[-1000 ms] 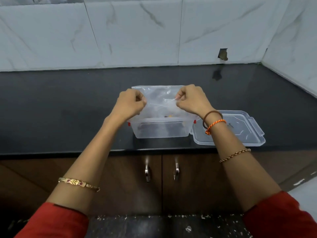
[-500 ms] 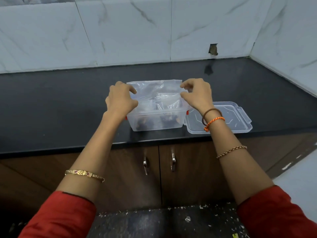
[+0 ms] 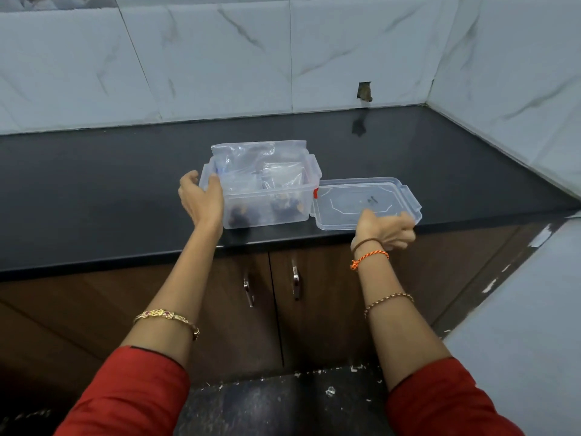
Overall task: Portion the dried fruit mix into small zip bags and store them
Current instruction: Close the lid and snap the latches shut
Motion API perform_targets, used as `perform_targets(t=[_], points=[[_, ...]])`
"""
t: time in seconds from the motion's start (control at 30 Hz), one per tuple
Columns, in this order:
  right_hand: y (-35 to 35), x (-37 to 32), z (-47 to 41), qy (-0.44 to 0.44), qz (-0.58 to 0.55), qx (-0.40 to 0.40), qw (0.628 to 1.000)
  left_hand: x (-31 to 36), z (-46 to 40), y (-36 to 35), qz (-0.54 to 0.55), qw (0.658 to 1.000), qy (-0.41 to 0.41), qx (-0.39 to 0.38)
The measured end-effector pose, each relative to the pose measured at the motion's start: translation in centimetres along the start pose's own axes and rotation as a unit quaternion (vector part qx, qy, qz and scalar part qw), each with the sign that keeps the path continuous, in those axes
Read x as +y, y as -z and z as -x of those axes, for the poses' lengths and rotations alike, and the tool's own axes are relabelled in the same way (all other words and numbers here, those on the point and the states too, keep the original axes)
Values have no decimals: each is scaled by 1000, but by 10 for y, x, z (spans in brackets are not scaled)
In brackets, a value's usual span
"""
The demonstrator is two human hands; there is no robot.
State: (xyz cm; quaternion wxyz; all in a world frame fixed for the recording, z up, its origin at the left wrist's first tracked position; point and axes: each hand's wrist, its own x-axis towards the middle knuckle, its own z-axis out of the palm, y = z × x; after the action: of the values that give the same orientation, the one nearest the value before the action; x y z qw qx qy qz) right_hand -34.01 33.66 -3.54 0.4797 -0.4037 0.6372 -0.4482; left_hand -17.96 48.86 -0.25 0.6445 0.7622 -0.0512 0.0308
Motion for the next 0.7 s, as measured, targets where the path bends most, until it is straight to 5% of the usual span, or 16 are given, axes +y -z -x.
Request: perform_targets(t=[0.13,0.33,0.53,0.7], points=[[8,0,2,-116,-178,-26,977,-1,4,-3,24,998,62,14],[17,-2,-1,-177,-191,-43,965,-3,4,-1,24,997,67,9],[16,-18,-3,-144,-234,-52,960,-2,-1,2,10,998,58,6],[14,-58,-1,-22,-250,-100,963,0,-10,7,32,996,80,-5]])
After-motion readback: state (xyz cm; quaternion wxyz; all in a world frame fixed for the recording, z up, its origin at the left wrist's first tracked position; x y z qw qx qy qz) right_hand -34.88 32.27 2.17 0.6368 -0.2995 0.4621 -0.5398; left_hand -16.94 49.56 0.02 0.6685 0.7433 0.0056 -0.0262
